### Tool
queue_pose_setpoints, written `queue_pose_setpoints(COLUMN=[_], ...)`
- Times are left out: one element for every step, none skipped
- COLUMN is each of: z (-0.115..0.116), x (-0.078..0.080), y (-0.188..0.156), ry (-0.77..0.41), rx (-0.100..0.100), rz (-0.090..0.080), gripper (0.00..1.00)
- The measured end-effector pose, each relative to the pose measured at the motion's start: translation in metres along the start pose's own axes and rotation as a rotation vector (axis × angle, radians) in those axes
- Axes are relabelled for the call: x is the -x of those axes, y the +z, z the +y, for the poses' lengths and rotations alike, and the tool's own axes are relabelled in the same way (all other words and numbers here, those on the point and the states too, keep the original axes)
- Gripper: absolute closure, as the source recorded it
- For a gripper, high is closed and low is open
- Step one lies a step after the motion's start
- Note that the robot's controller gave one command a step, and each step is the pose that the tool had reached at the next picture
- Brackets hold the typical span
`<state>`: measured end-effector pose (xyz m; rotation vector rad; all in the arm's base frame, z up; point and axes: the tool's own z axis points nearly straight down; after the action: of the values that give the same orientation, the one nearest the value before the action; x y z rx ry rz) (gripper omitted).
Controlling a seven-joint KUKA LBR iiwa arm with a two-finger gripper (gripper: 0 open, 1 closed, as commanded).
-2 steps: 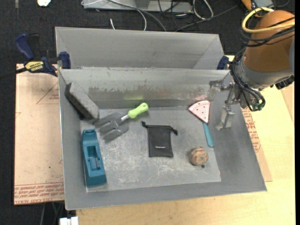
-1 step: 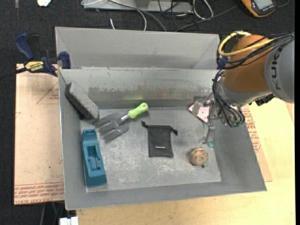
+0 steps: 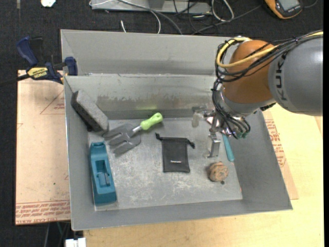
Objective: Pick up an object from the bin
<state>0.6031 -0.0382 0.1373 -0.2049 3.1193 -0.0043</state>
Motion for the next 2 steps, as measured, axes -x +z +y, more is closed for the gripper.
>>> queue_pose_setpoints(z=[0.029, 0.042], x=[0.003, 0.017], y=[0.001, 0.047], ry=[0.122, -0.15], rx=[0.003, 0.002], rz=[0.012, 0.003], gripper=[0.0, 0.0])
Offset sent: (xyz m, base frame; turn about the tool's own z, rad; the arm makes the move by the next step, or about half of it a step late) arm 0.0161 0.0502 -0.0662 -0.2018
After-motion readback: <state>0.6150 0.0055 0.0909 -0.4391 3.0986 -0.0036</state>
